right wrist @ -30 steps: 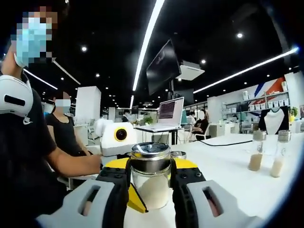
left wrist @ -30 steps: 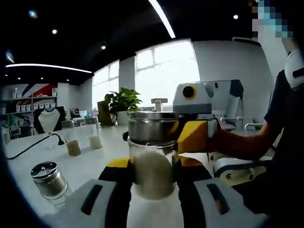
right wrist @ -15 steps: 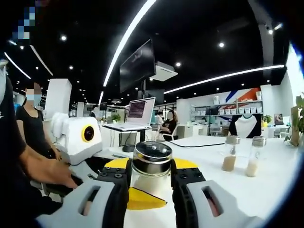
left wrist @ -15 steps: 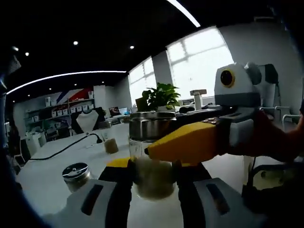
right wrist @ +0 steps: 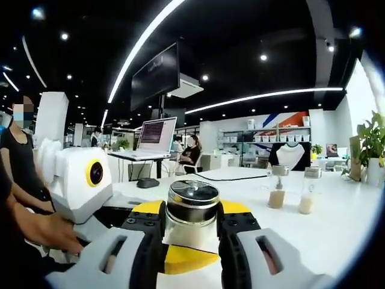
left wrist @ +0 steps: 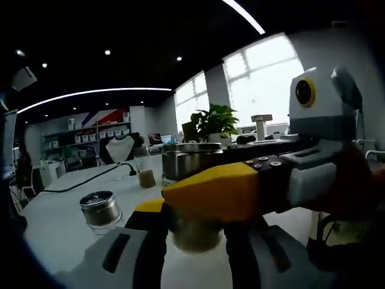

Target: Rotate the seasoning bottle until the label or dispensing opening points toward the visible target arrow and the bottle remains upright within the marked orientation range

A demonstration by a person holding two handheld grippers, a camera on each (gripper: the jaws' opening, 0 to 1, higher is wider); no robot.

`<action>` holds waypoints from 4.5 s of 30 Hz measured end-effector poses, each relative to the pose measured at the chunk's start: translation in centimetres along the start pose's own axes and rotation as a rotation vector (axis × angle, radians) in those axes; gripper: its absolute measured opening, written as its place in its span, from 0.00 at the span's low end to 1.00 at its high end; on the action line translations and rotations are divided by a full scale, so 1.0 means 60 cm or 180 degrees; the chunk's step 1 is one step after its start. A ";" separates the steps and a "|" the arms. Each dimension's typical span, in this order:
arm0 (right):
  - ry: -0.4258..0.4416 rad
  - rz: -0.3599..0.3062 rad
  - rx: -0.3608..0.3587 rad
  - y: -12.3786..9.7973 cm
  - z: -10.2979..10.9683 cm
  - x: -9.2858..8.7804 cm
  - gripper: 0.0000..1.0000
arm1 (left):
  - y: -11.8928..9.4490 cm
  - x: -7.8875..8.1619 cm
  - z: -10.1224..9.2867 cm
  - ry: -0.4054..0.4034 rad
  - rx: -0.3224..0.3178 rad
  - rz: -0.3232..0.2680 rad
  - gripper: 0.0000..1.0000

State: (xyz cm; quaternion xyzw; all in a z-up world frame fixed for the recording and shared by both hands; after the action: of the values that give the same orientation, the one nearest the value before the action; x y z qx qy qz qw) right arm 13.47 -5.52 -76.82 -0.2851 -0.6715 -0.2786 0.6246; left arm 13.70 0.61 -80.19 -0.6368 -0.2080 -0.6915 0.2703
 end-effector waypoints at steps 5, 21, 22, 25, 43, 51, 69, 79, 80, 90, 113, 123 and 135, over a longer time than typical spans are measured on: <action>0.0169 0.0016 0.0411 -0.015 0.001 0.017 0.31 | -0.022 0.014 -0.010 0.0034 -0.0530 -0.0221 0.38; 0.0214 -0.0011 0.0387 -0.020 0.011 0.021 0.32 | -0.014 0.026 -0.006 0.0122 -0.0091 -0.0102 0.37; 0.0213 0.0004 0.0252 -0.015 0.012 0.017 0.32 | -0.012 0.023 -0.001 0.0124 0.0093 -0.0059 0.37; 0.0057 -0.0012 -0.0089 -0.006 0.015 0.009 0.32 | -0.004 0.020 -0.006 0.0039 0.0229 -0.0058 0.37; -0.0076 -0.0089 0.0469 -0.008 0.005 0.014 0.32 | -0.014 0.022 0.006 -0.0146 -0.0955 -0.0300 0.37; -0.0355 -0.0079 0.0620 -0.002 0.018 0.013 0.33 | -0.015 0.020 0.011 0.0069 -0.0740 -0.0155 0.36; 0.0058 0.0078 0.0005 0.010 0.002 0.005 0.33 | -0.002 0.015 0.005 0.0190 -0.0246 -0.0154 0.36; 0.0305 0.0047 0.0909 -0.005 -0.009 0.025 0.33 | -0.018 0.028 -0.001 0.0254 -0.0995 -0.0105 0.37; 0.0300 0.0036 0.0929 -0.005 -0.009 0.024 0.33 | -0.016 0.028 -0.001 0.0242 -0.1003 -0.0106 0.37; 0.0366 -0.0192 0.1255 -0.012 0.008 0.029 0.34 | -0.021 0.028 -0.013 0.0079 -0.0846 -0.0280 0.37; 0.0504 -0.0069 0.0894 0.005 -0.003 0.029 0.33 | -0.024 0.016 -0.001 0.0115 -0.0819 -0.0129 0.37; 0.0782 -0.0079 0.0973 -0.002 -0.019 0.016 0.33 | -0.020 0.011 -0.010 0.0317 -0.0729 -0.0062 0.36; 0.0547 0.0092 0.0862 -0.001 -0.017 0.013 0.33 | -0.022 0.003 -0.001 0.0494 -0.0391 0.0037 0.35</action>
State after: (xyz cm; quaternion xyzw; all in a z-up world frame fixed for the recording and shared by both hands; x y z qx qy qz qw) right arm 14.07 -6.30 -75.94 -0.1831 -0.6428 -0.1999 0.7165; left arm 12.79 1.58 -79.96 -0.5978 -0.1399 -0.7487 0.2501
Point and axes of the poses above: the point that each gripper's makers call its tool centre point, and the gripper's own axes: y roughly forward along the fingers, z roughly to its left, x roughly out of its top, the point moved 6 cm from there along -y, roughly backward along the fingers, and after that the axes turned 10 degrees about -x, right-handed, at the moved point
